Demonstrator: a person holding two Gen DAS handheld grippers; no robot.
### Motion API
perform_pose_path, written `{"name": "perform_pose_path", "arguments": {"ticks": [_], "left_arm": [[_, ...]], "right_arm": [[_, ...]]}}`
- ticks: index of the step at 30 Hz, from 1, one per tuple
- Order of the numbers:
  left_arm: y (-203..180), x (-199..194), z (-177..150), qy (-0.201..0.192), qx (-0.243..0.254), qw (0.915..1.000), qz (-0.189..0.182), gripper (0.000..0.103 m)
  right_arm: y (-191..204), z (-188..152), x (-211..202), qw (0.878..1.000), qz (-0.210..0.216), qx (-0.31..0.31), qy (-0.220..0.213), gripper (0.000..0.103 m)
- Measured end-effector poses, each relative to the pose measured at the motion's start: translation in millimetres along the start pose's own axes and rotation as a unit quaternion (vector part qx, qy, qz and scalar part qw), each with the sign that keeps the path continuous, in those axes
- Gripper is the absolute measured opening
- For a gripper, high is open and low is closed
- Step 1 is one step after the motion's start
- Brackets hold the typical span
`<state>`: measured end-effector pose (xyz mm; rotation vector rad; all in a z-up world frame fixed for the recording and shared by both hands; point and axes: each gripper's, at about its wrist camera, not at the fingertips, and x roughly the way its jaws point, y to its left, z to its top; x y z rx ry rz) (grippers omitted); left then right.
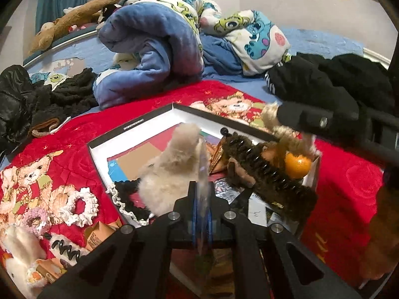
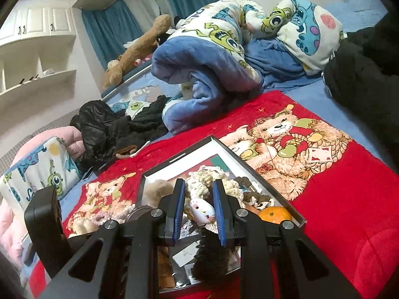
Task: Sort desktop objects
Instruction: 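Lower the scrunchie into the box and open the right tool, then lower the clear package into the box and open the left tool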
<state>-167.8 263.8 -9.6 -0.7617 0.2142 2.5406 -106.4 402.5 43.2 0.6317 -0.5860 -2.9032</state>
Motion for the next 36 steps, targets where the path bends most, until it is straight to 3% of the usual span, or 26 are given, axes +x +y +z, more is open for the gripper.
{"name": "perform_pose_path", "arguments": {"ticks": [7,32,34,35,36], "left_arm": [[-6.2,-4.3,-3.5,-0.011,0.011,0.9998,0.009,0.006],[-9.5,-11.3,-4.6,-0.016,0.02,0.9996,0.011,0.006],[-12.5,-12.1,-4.8,-0.015,0.033,0.9988,0.032,0.023],[-13.8,-13.3,-5.2,-0.019,0.04,0.9981,0.041,0.051],[-14.0,-15.1,-5.3,-0.024,0.043,0.9978,0.044,0.081]], "right_arm": [[2.0,-16.6,18.1,0.999,-0.009,-0.013,0.029,0.021],[-2.6,-19.8,15.8,1.0,-0.01,-0.008,0.015,0.025],[-2.7,-19.9,15.6,1.0,-0.007,-0.007,0.014,0.031],[-3.2,-19.8,15.8,1.0,-0.002,-0.006,0.015,0.035],[-3.5,-19.9,15.6,1.0,0.006,-0.004,0.013,0.046]]}}
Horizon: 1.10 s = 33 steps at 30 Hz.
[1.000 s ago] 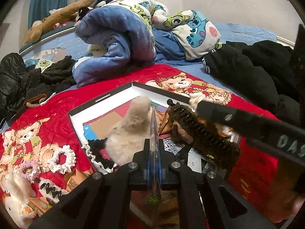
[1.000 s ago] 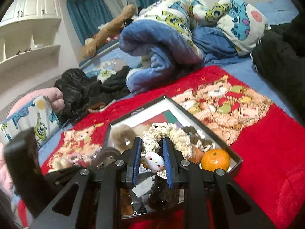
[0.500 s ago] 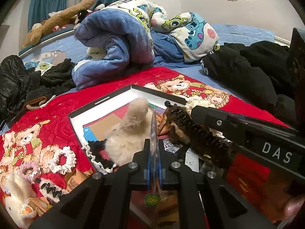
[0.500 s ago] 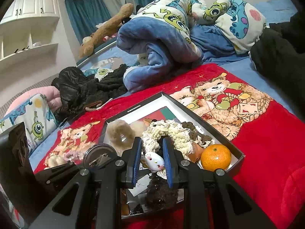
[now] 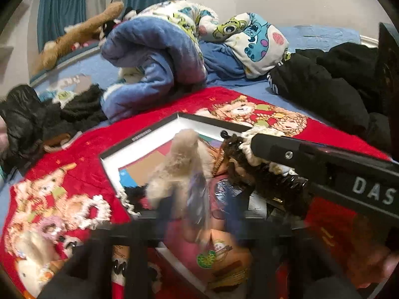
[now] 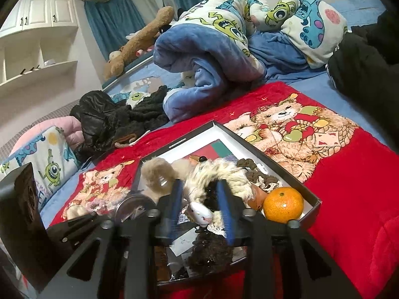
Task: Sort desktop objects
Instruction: 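Lower the clear package into the box and open the left tool, then withdraw both open tools from the box toward the oranges and bracelet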
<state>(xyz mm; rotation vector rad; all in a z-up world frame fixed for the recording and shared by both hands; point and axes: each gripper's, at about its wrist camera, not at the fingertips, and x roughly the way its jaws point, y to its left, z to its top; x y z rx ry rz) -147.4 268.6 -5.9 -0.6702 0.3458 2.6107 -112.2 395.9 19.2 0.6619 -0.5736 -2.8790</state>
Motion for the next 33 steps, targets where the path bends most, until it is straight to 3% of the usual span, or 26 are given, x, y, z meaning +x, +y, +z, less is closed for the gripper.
{"name": "perform_pose_path", "arguments": {"ticks": [1,2,4,5,12,18,22,28,30,33], "left_arm": [[1.2,-2.2,0.0,-0.006,-0.002,1.0,-0.001,0.092],[2.3,-4.4,0.3,-0.012,-0.003,0.9999,-0.002,0.103],[3.7,-7.9,1.3,-0.022,-0.002,0.9998,-0.004,0.103],[4.0,-8.5,1.5,-0.024,-0.001,0.9997,-0.002,0.103],[8.4,-9.7,1.6,-0.026,-0.012,0.9996,-0.004,0.103],[17.5,-11.5,1.8,-0.025,-0.029,0.9993,-0.002,0.103],[24.9,-21.1,2.9,-0.026,-0.029,0.9992,0.012,0.103],[51.1,-46.3,12.8,-0.029,-0.075,0.9967,-0.005,0.103],[61.9,-54.4,14.4,-0.021,-0.093,0.9952,-0.021,0.103],[76.3,-68.7,13.2,-0.019,-0.104,0.9942,-0.018,0.103]], "right_arm": [[0.4,-0.1,-0.9,1.0,0.005,0.002,-0.002,0.063],[1.4,-0.2,-2.2,1.0,0.008,0.001,-0.005,0.07],[3.8,0.2,-5.5,1.0,0.012,-0.003,-0.014,0.099],[5.2,0.4,-7.6,1.0,0.015,-0.005,-0.02,0.103],[-0.6,1.3,-9.3,0.999,0.032,0.018,-0.026,0.103],[-10.7,2.0,-7.0,0.993,0.093,0.068,0.008,0.103],[-10.4,7.2,-21.1,0.991,0.1,0.083,-0.016,0.103],[8.2,22.5,-44.7,0.99,0.107,0.085,-0.036,0.103],[15.5,24.3,-43.5,0.991,0.109,0.079,-0.019,0.103],[25.1,22.3,-31.4,0.99,0.11,0.078,0.029,0.103]]}}
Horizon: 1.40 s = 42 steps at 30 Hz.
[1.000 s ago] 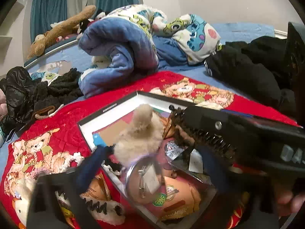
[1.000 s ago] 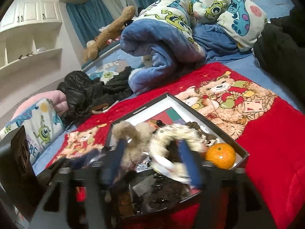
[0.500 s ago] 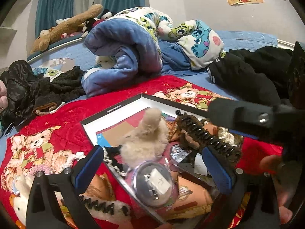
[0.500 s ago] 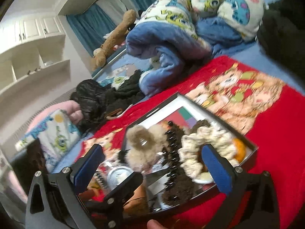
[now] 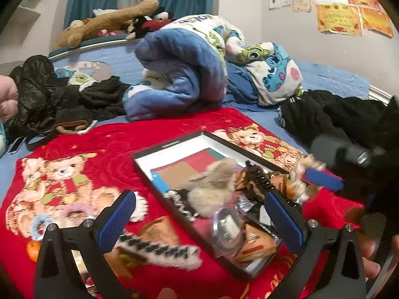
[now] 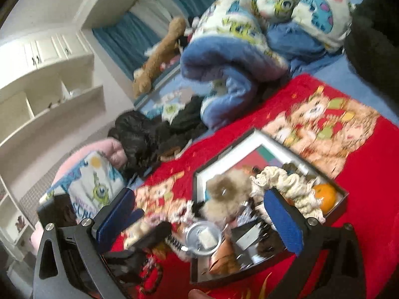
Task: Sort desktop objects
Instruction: 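Withdraw both open tools from the box toward the oranges and bracelet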
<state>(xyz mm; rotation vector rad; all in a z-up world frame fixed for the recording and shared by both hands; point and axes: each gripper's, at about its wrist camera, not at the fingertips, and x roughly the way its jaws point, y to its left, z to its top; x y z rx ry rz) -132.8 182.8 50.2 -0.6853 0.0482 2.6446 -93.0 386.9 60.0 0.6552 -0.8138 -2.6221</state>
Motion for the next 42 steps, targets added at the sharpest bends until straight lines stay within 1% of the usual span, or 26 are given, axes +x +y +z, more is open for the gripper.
{"name": "perform_pose_path", "arguments": {"ticks": [2,5,7,9,12,18,21,24,26,29,33,35,37,38,40,41,42], "left_arm": [[9.8,-9.7,-0.5,0.004,-0.005,1.0,0.004,0.103],[23.1,-24.3,-3.3,0.01,-0.004,0.9999,0.01,0.103],[31.0,-36.5,-4.6,0.006,0.004,0.9997,0.025,0.103],[42.7,-51.6,-5.3,0.001,0.002,0.9994,0.033,0.103],[66.5,-74.1,-3.0,-0.001,-0.011,0.999,0.042,0.103],[111.2,-119.1,-3.7,-0.012,-0.026,0.996,0.085,0.103],[132.9,-140.3,-12.0,-0.009,-0.029,0.9939,0.106,0.103],[149.1,-152.1,-21.2,-0.007,-0.035,0.9918,0.122,0.103],[161.1,-156.6,-29.0,0.0,-0.04,0.9907,0.13,0.103],[169.7,-156.0,-42.3,0.012,-0.04,0.99,0.135,0.103],[175.6,-145.1,-63.5,0.033,-0.031,0.9892,0.14,0.103],[178.5,-131.3,-74.2,0.051,-0.032,0.9888,0.136,0.103],[180.9,-113.6,-85.7,0.075,-0.029,0.9878,0.134,0.103],[179.8,-106.3,-89.5,0.081,-0.024,0.9872,0.135,0.103],[177.3,-90.8,-100.5,0.098,-0.007,0.9843,0.147,0.103],[175.3,-83.2,-105.2,0.107,0.001,0.9821,0.155,0.103],[174.7,-76.5,-108.5,0.115,0.007,0.9805,0.159,0.103]], "right_arm": [[0.5,-2.5,10.6,0.999,-0.003,0.014,0.036,0.103],[0.5,-5.6,18.2,0.997,-0.004,0.043,0.062,0.103],[6.3,-6.8,15.5,0.997,-0.005,0.053,0.056,0.103],[15.8,-6.8,11.7,0.998,-0.006,0.05,0.045,0.103],[42.3,-6.7,9.1,0.999,-0.01,0.026,0.037,0.103],[101.7,-13.8,20.4,0.998,-0.027,-0.036,0.034,0.103],[132.0,-26.4,30.6,0.996,-0.03,-0.075,0.04,0.103],[158.5,-45.3,41.1,0.991,-0.035,-0.119,0.047,0.103],[173.2,-60.3,48.4,0.987,-0.04,-0.147,0.045,0.103],[178.9,-73.2,54.9,0.986,-0.042,-0.157,0.043,0.103],[176.9,-89.4,69.5,0.981,-0.052,-0.173,0.069,0.103],[174.7,-100.7,77.3,0.974,-0.066,-0.198,0.088,0.099],[171.8,-110.4,84.1,0.968,-0.076,-0.214,0.106,0.088],[167.8,-115.0,88.0,0.966,-0.078,-0.216,0.116,0.085],[159.3,-121.4,93.4,0.965,-0.074,-0.212,0.134,0.074],[154.2,-124.7,96.9,0.964,-0.074,-0.21,0.146,0.071],[150.0,-127.6,99.0,0.962,-0.078,-0.21,0.154,0.065]]}}
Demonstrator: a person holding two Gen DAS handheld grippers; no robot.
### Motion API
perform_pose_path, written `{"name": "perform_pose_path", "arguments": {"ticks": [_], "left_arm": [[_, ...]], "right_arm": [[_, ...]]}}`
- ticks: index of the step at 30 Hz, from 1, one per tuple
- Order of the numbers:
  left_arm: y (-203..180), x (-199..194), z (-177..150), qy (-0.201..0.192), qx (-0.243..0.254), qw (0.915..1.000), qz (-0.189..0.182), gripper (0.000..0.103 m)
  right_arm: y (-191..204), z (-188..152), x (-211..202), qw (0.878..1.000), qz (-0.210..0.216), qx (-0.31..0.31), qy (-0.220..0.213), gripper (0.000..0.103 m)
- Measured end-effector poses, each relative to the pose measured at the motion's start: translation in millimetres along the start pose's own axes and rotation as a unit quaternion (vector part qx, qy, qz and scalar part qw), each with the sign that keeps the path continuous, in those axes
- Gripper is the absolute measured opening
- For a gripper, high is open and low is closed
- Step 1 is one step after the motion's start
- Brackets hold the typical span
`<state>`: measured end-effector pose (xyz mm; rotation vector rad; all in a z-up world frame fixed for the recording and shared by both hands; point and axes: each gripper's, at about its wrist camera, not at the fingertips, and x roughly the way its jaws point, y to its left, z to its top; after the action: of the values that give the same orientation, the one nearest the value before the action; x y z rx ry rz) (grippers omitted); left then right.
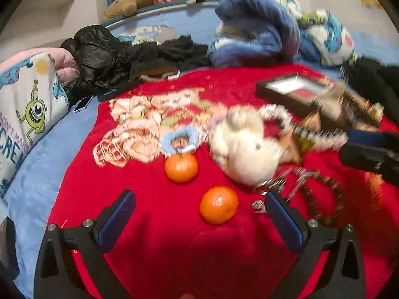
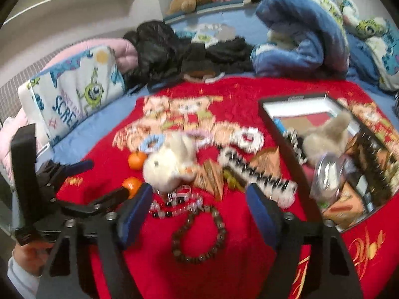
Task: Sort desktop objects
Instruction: 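Withdraw both open tools from the box toward the oranges and bracelet, then grasp a mandarin orange with the left tool while the right tool grasps the wooden bead bracelet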
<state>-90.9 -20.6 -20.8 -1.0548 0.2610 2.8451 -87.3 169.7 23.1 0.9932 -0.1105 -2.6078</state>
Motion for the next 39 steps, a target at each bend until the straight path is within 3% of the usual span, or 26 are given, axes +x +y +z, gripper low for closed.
{"name": "perform_pose_path", "arguments": {"ticks": [3,7,15,19,26,28,32,34,39], "left_arm": [[-4.9,18.8,-3.4,0.027,0.008,0.9996,-0.005,0.103],[-3.8,35.4,-6.0,0.049,0.0,0.9986,0.018,0.103],[7.7,44.2,-11.9,0.062,-0.033,0.9975,-0.012,0.103],[10.1,49.7,-12.6,0.068,-0.04,0.9966,-0.026,0.102],[6.1,44.3,-13.7,0.053,-0.032,0.9974,-0.035,0.086],[4.4,41.1,-14.2,0.047,-0.028,0.9979,-0.036,0.075],[1.1,37.5,-15.6,0.038,-0.02,0.9968,-0.067,0.038],[-1.1,35.2,-16.3,0.032,-0.015,0.9975,-0.062,0.038],[0.0,32.0,-17.1,0.023,-0.019,0.9975,-0.065,0.037]], "right_arm": [[-8.0,-10.6,12.5,1.0,-0.004,-0.003,0.025,0.053],[-19.3,-22.0,26.8,0.998,0.007,0.011,0.056,0.051],[-18.8,-31.6,34.1,0.998,-0.009,0.007,0.065,0.051],[-14.9,-33.8,37.1,0.997,-0.038,-0.007,0.066,0.043],[-13.1,-34.4,38.6,0.995,-0.076,-0.016,0.063,0.028],[-10.1,-34.7,39.5,0.994,-0.086,-0.024,0.063,0.025],[-0.8,-36.6,37.9,0.991,-0.106,-0.048,0.06,0.019],[-0.1,-36.1,36.2,0.991,-0.109,-0.049,0.058,0.013],[-5.1,-34.6,32.1,0.994,-0.096,-0.029,0.05,0.012]]}}
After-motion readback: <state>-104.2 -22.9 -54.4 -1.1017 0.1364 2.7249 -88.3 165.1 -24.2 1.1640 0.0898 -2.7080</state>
